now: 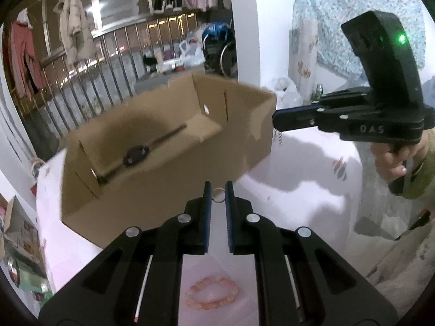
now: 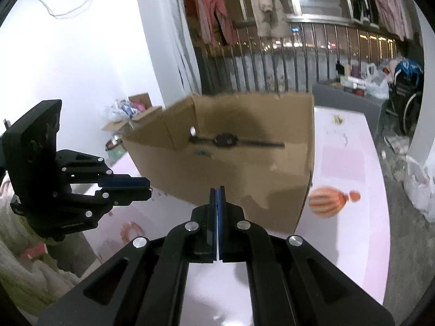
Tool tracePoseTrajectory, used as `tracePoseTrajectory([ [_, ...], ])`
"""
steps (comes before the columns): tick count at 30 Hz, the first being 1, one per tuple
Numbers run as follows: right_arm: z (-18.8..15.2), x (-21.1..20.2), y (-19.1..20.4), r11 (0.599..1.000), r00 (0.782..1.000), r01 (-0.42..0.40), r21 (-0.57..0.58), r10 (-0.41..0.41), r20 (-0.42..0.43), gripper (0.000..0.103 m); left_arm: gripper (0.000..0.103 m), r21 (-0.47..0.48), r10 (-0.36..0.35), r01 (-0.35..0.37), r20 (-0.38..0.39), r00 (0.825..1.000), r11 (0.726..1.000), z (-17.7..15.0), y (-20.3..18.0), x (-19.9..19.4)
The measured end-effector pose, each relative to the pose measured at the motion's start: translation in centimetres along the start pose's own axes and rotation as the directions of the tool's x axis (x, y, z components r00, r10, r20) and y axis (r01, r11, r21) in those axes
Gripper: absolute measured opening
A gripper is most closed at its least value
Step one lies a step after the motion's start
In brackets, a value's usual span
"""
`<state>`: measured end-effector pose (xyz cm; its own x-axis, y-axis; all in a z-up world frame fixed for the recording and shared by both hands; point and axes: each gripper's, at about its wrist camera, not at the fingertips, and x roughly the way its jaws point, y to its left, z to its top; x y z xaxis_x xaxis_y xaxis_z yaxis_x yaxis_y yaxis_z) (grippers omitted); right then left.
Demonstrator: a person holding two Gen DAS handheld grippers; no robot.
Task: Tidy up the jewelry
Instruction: 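Carry both held pieces into the box and open both grippers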
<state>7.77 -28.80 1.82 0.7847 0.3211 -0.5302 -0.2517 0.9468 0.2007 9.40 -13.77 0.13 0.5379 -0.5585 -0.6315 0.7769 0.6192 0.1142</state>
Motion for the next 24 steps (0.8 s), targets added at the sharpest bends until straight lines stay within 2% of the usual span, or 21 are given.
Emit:
tracePoseTrajectory([
  [4,2.4,-0.7,0.1,1.000,0.999,-0.018,-0.018,0.019,0.050,0.001,0.009,0.003,-0.002,0.002,0.055,0.998,1.000,2.2,1.1,-1.3],
  [9,5.3,0.1,-0.8,0.999,0.997,-0.017,-0.035,0.019,0.075,0.001,0.009,-0.009,-0.009,0.010,0.091,0.996,1.000,4.8,3.5,-0.7],
  [14,7.1,2.5,-2.8,1.000,0.999,-0.024,-0.006,0.024,0.047,0.001,0.009,-0.036,-0.024,0.026,0.059,0.998,0.999,6.7,5.5,2.7],
  [22,7.9,7.2,-5.0,1.000,0.999,-0.001,0.011,0.001,-0.055,0.001,0.009,-0.091,-0.074,0.070,-0.040,0.996,0.993,8.3,8.4,9.0],
  [24,8.0,7.8,-5.4,1.000,0.998,0.003,0.024,-0.001,-0.067,0.003,0.014,-0.114,-0.085,0.077,-0.064,0.994,0.990,8.2,8.8,10.1],
])
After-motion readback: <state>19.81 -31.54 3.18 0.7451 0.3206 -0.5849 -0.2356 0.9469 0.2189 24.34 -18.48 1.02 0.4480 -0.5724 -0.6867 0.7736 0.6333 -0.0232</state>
